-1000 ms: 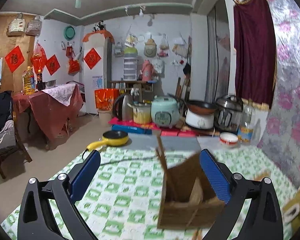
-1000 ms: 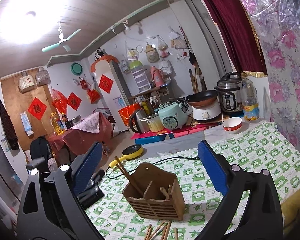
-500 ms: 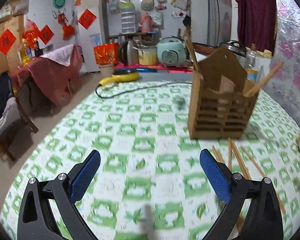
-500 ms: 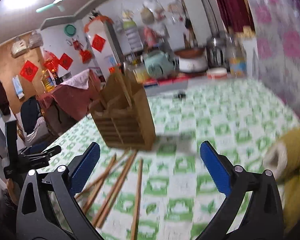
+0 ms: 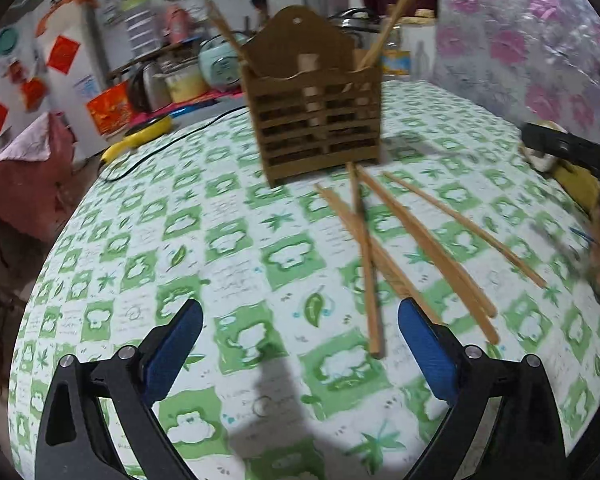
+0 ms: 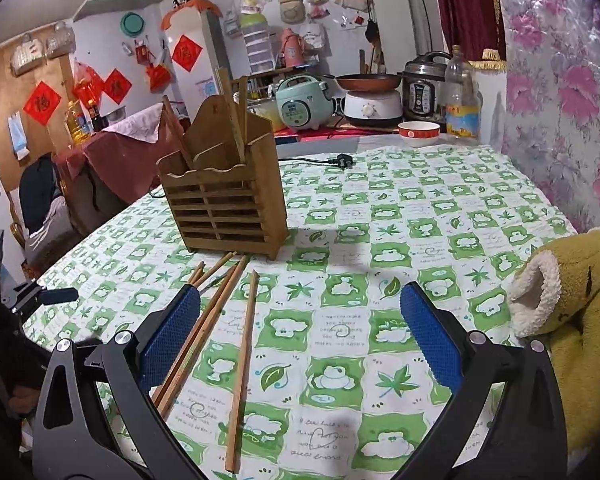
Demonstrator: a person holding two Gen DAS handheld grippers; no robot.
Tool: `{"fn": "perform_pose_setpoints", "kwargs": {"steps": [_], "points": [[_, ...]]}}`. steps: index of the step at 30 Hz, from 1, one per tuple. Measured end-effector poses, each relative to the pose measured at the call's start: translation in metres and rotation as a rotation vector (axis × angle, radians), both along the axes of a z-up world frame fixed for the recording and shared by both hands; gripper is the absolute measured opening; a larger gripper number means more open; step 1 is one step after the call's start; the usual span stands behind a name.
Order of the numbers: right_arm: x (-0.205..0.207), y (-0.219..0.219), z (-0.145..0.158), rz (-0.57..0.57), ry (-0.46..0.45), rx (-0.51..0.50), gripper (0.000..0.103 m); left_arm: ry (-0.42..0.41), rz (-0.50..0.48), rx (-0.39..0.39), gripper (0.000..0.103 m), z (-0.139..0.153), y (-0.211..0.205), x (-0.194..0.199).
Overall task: Organize utensils
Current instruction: 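Close the left tool on a loose chopstick while the right tool grasps another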
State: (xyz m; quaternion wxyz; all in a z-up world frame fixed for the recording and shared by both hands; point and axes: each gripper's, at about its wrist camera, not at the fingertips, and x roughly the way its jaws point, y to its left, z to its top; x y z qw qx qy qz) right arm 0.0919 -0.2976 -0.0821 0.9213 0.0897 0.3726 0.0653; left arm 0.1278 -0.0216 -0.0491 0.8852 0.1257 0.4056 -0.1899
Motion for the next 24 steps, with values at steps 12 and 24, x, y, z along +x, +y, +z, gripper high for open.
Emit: {"fn": "perform_pose_setpoints", "kwargs": {"steps": [12, 24], "points": [[0.004, -0.008, -0.006, -0.019, 0.044, 0.067, 0.097, 0.15, -0.089, 0.063, 0.038, -0.025, -0.021, 0.009], [-0.007, -0.006, -0.016, 0.029, 0.113, 0.094, 0.096, 0.12, 0.02, -0.008, 0.006, -0.013, 0.004, -0.006]]}}
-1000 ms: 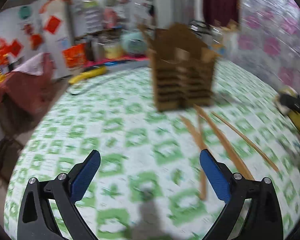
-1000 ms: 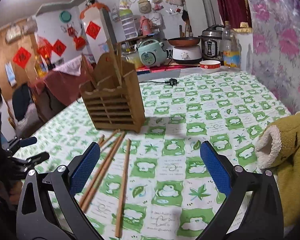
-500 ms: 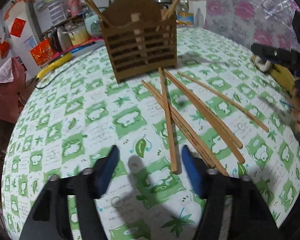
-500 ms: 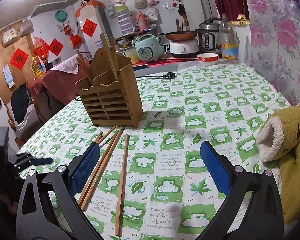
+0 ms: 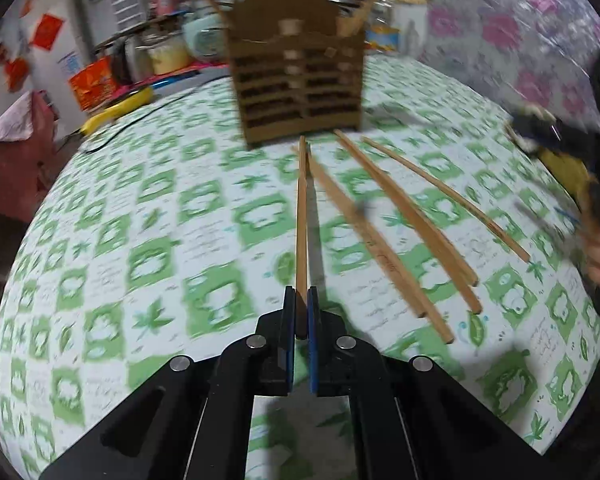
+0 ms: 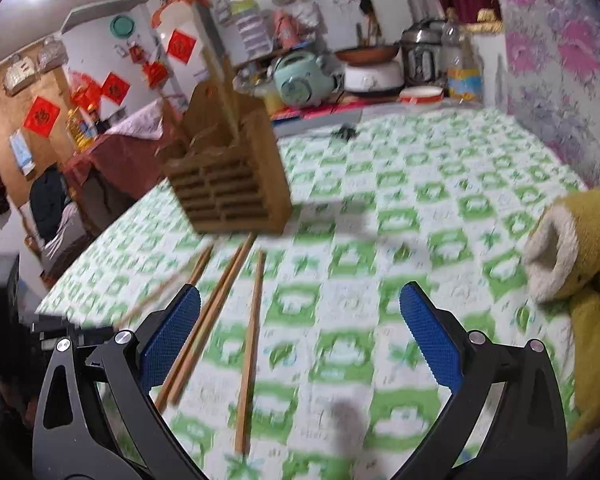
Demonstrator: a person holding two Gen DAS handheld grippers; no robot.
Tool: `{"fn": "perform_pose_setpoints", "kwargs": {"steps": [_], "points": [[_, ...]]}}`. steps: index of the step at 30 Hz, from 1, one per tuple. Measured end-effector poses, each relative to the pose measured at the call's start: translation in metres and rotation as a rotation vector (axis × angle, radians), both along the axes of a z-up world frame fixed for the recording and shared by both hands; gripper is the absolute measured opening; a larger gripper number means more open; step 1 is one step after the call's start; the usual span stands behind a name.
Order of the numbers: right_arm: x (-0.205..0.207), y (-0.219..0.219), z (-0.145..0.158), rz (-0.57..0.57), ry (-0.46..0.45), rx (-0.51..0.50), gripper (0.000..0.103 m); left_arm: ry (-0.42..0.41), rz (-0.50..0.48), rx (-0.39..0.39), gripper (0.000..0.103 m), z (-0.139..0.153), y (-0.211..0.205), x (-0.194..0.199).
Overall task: Organize utensils
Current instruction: 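Close the left tool on a loose chopstick while the right tool grasps another, then lift both held chopsticks and carry them over the wooden holder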
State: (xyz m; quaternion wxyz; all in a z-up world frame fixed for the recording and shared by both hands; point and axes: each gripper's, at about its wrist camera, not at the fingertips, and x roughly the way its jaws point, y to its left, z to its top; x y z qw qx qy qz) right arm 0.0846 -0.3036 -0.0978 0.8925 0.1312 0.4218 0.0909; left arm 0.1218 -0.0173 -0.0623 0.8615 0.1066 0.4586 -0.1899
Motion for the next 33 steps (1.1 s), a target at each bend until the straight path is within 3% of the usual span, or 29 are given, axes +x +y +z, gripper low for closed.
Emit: {"fn": "perform_pose_setpoints", "kwargs": {"steps": [3, 8, 10, 13, 17, 21, 24, 33], "points": [[-0.016, 0.009, -0.006, 0.065, 0.052, -0.025, 0.089, 0.011, 0.057, -0.022, 0.006, 0.001, 0.015, 0.002], [-0.046, 0.04, -0.016, 0.199, 0.104, -0.172, 0.071, 0.024, 0.077, -0.039, 0.006, 0.001, 0.019, 0.008], [-0.054, 0.05, -0.018, 0.238, 0.109, -0.212, 0.061, 0.013, 0.074, -0.029, 0.006, 0.002, 0.017, 0.007], [-0.06, 0.059, -0.018, 0.272, 0.093, -0.242, 0.054, 0.007, 0.075, -0.019, 0.006, 0.001, 0.016, 0.005], [-0.058, 0.059, -0.025, 0.284, 0.156, -0.229, 0.034, 0.007, 0.077, -0.011, 0.006, 0.0, 0.016, 0.005], [-0.057, 0.054, -0.028, 0.279, 0.188, -0.191, 0.027, 0.02, 0.068, 0.002, 0.006, -0.003, 0.015, 0.005], [-0.058, 0.051, -0.029, 0.272, 0.191, -0.16, 0.008, 0.05, 0.051, 0.0, 0.006, -0.006, 0.012, 0.008], [-0.059, 0.034, -0.018, 0.182, 0.142, -0.105, 0.006, 0.008, 0.074, -0.042, 0.006, 0.004, 0.017, 0.003]]}}
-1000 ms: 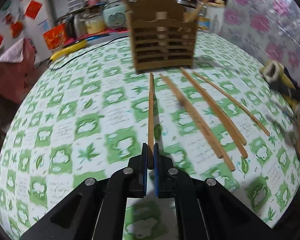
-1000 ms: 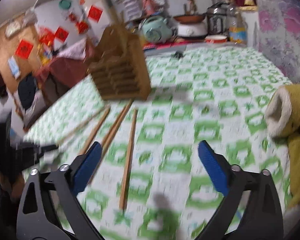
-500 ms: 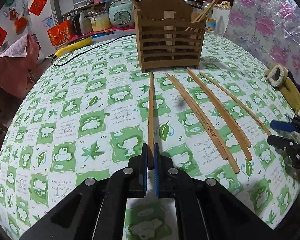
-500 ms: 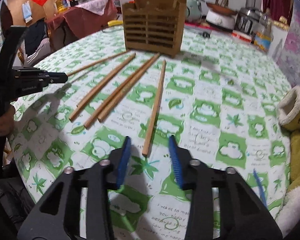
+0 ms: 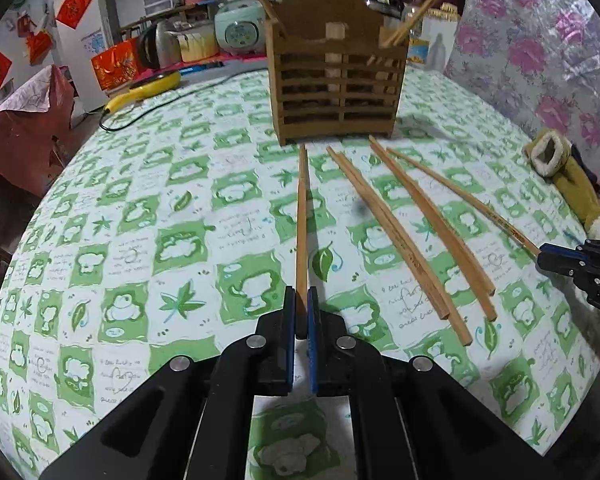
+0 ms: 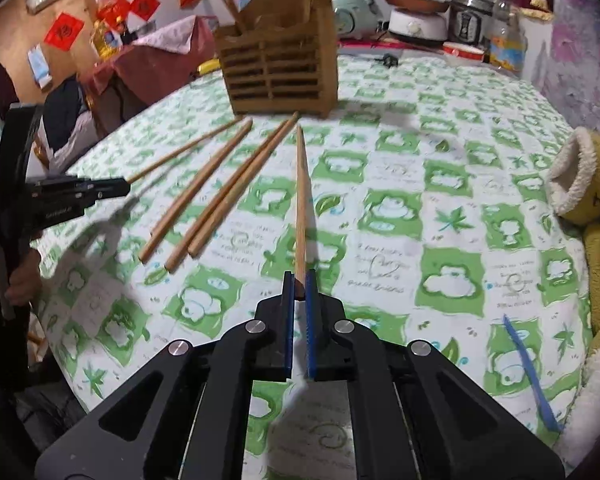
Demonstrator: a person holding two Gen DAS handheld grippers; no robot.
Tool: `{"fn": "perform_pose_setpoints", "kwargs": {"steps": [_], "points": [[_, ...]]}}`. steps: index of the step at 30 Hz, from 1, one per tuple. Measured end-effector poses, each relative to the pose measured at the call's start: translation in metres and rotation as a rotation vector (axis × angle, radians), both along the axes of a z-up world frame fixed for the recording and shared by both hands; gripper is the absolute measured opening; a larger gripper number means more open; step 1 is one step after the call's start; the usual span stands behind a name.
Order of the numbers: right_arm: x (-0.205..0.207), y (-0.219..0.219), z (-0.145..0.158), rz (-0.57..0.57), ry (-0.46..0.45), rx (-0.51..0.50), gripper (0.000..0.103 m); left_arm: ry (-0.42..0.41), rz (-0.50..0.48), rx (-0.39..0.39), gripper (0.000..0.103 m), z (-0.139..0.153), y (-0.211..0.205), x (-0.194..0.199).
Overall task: Organize utensils
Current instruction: 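Lift both held chopsticks and carry them over the wooden holder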
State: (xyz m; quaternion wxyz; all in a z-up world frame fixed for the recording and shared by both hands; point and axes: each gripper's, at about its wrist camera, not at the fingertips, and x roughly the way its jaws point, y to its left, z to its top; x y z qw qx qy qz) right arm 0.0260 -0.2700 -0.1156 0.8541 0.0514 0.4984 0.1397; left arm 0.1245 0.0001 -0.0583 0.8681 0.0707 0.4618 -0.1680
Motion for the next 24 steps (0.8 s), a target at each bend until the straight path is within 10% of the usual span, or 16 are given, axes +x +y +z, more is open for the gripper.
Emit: {"fn": "perform_pose_setpoints", "kwargs": {"steps": [24], "points": [[0.088, -0.015, 0.157, -0.095, -0.419, 0.167, 0.006, -0.316, 0.003, -0.157, 0.006, 0.172, -0.025, 0.046]]}}
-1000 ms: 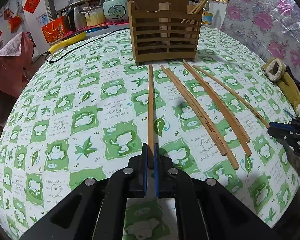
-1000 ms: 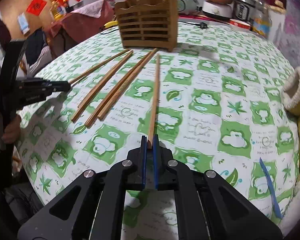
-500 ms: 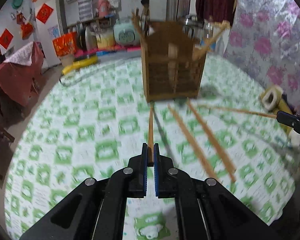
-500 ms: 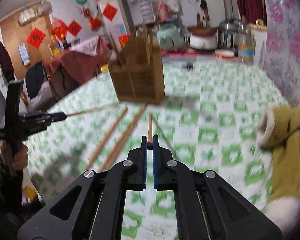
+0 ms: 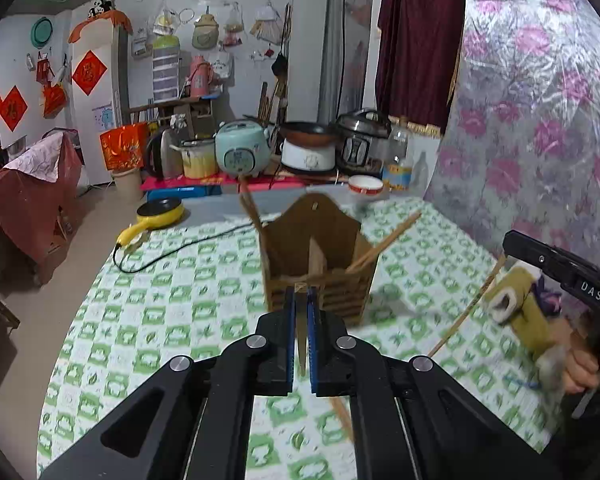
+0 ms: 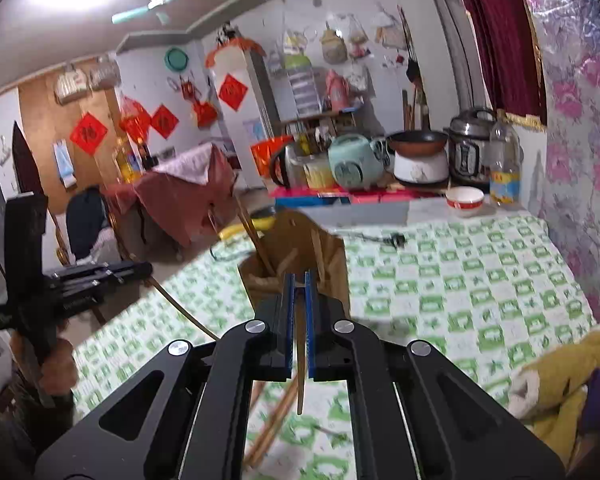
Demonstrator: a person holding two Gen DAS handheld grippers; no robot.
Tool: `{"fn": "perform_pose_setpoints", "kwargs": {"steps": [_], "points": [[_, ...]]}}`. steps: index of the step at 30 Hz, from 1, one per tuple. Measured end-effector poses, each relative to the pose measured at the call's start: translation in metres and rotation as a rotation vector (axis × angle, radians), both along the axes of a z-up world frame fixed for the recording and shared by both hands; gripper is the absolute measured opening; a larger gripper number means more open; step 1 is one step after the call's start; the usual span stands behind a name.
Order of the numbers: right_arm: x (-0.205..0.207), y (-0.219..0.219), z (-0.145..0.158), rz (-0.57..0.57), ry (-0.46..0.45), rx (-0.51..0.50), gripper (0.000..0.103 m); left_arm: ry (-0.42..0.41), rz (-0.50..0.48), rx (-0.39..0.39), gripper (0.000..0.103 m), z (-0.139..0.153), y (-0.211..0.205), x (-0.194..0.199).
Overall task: Organize utensils
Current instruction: 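Lift both held chopsticks and carry them over the wooden holder, then lower the chopsticks into the holder and open both tools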
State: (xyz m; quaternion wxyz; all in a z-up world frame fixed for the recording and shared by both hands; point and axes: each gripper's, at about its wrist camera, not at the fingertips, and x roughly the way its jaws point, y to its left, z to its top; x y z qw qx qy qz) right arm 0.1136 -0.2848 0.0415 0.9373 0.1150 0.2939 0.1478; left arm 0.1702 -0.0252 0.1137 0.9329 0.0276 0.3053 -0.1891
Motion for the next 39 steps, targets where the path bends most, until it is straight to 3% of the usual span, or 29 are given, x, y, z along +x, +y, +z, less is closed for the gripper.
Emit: {"fn": "perform_pose_setpoints", "kwargs": {"steps": [10, 15, 20, 26, 32, 39], "points": [[0.034, 0.018, 0.066, -0.07, -0.229, 0.025, 0.006, -0.176, 0.041, -0.116, 0.006, 0.079, -0.003, 0.015], [0.051, 0.03, 0.071, -0.137, -0.307, -0.008, 0.006, -0.217, 0.09, -0.153, 0.006, 0.085, -0.008, 0.032], [0.077, 0.038, 0.055, -0.131, -0.304, -0.035, 0.006, -0.184, 0.112, -0.12, 0.006, 0.072, -0.02, 0.063], [0.105, 0.036, 0.029, -0.106, -0.228, -0.034, 0.006, -0.129, 0.105, -0.092, 0.006, 0.056, -0.024, 0.086], [0.115, 0.033, 0.02, -0.099, -0.183, -0.013, 0.006, -0.067, 0.082, -0.092, 0.006, 0.042, -0.024, 0.095], [0.12, 0.031, 0.012, -0.098, -0.154, -0.005, 0.006, -0.062, 0.091, -0.087, 0.006, 0.041, -0.022, 0.093]]}}
